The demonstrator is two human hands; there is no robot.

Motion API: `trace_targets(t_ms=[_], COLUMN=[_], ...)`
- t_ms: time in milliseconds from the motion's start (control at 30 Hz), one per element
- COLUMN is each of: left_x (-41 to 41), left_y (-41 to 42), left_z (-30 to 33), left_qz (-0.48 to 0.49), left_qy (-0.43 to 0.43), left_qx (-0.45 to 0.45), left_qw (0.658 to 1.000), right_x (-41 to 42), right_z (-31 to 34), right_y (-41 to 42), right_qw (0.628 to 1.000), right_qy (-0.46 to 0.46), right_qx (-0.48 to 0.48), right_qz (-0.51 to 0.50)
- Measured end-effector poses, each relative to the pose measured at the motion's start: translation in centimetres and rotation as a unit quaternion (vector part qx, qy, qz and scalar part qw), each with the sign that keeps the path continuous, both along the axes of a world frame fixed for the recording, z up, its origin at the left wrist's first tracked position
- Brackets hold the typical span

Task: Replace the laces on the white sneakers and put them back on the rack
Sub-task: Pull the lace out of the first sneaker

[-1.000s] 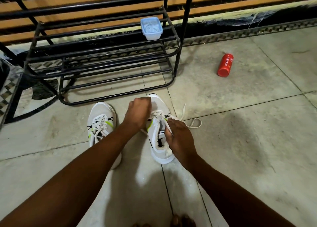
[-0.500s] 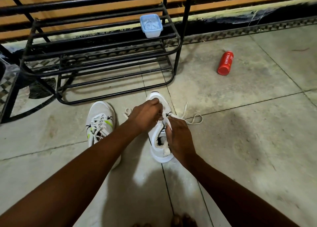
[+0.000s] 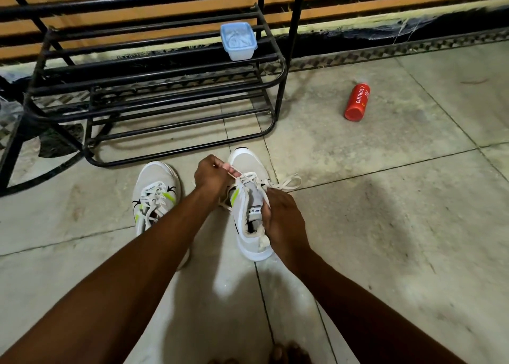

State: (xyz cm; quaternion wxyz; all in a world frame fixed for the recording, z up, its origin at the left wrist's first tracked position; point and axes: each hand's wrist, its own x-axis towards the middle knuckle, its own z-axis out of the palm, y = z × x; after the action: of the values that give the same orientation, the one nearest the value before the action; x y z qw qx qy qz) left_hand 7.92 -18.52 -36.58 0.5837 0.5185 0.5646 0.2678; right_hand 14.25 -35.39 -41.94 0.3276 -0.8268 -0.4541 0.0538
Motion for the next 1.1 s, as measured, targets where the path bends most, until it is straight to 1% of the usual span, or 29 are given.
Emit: trace_targets(t_ms=[33,67,167,233,300,333,400,467,633,767,800,867,933,1000,1067,1100], left_x=[0.0,-0.3,-0.6,-0.5,-0.1,0.2,0.8,1.0,0.9,1.1,1.2,1.3,1.2,1.0,0.6,0.3], left_y=[0.3,0.7,1.4,1.5,1.1,0.7,0.3,0.2,0.5,0.0,-0.4,-1.1,-1.5,-1.6,-1.4,-1.0], left_z=[0.3,0.4,0.3,-0.2,-0.2,-0.2,-0.2,-0.1,0.9,1.2,1.4,1.8,1.7,1.1,0.4,0.2], left_qz=[-0.015,-0.044,-0.158,-0.262,-0.355,-0.38,-0.389,-0.395,-0.444,-0.436,-0.434,-0.43,-0.42,-0.412,-0.393,-0.371], left_qy=[-0.014,-0.021,-0.026,0.021,0.114,0.157,0.197,0.217,0.248,0.284,0.307,0.358,0.367,0.344,0.309,0.286], left_qx=[-0.024,-0.029,0.01,0.051,0.127,0.172,0.242,0.265,0.253,0.257,0.269,0.32,0.377,0.41,0.412,0.411], left_qw=[1.0,0.998,0.987,0.964,0.919,0.895,0.867,0.852,0.823,0.815,0.803,0.765,0.74,0.738,0.762,0.782], right_x=[0.0,-0.1,-0.1,-0.3,-0.4,-0.3,-0.3,-0.4,-0.4,-0.5,-0.5,-0.5,-0.4,-0.3,-0.2,-0.2], right_z=[0.2,0.2,0.2,0.2,0.2,0.1,-0.1,0.0,0.1,0.2,0.2,0.4,0.4,0.4,0.4,0.5], right_y=[0.0,0.0,0.1,0.2,0.2,0.2,0.3,0.3,0.3,0.3,0.3,0.3,0.3,0.4,0.5,0.5], right_qw=[1.0,1.0,1.0,1.0,0.999,0.999,0.999,0.999,1.0,0.999,0.999,0.999,0.999,0.999,0.999,0.999], right_qy=[0.001,-0.001,0.007,0.015,0.027,0.032,0.036,0.03,0.024,0.044,0.045,0.039,0.033,0.024,0.008,0.001], right_qx=[0.001,0.002,-0.004,-0.01,-0.022,-0.025,-0.029,-0.031,-0.01,-0.005,-0.005,-0.009,-0.017,-0.028,-0.037,-0.039], right_qz=[0.0,-0.002,-0.006,-0.003,0.0,-0.001,-0.005,-0.004,-0.011,-0.012,-0.013,-0.012,-0.01,-0.007,-0.01,-0.012])
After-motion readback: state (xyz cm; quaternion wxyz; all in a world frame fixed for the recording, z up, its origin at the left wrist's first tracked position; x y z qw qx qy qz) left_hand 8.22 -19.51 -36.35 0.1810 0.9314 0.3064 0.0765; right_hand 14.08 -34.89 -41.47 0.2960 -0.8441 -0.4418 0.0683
